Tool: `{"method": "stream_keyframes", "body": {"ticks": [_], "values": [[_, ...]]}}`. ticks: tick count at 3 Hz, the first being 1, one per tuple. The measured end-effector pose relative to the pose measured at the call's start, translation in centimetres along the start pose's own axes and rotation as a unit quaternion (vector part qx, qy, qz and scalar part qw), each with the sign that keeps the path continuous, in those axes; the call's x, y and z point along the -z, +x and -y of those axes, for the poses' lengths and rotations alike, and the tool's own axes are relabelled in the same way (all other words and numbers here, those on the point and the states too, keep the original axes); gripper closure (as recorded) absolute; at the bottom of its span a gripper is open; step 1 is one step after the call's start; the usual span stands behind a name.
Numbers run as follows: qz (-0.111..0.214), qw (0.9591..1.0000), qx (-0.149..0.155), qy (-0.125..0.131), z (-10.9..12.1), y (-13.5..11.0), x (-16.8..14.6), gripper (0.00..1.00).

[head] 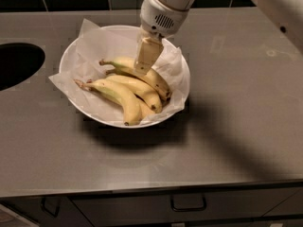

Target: Pick banana from white bowl

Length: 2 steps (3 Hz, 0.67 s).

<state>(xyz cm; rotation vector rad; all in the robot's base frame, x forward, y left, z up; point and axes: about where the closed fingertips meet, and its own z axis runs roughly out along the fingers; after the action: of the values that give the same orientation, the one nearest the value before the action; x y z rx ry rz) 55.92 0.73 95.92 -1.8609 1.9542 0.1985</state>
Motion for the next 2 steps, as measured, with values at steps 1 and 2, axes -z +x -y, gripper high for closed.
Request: {"method": "stream_keyframes", "body": {"ticks": [1,2], "values": [[-0.003,1.0,0.0,-0.009,0.1,-0.4,-1.1,0.51],[-0.009,0.9997,0.002,-0.023,0.1,-0.9,-2.7,0.55]]}}
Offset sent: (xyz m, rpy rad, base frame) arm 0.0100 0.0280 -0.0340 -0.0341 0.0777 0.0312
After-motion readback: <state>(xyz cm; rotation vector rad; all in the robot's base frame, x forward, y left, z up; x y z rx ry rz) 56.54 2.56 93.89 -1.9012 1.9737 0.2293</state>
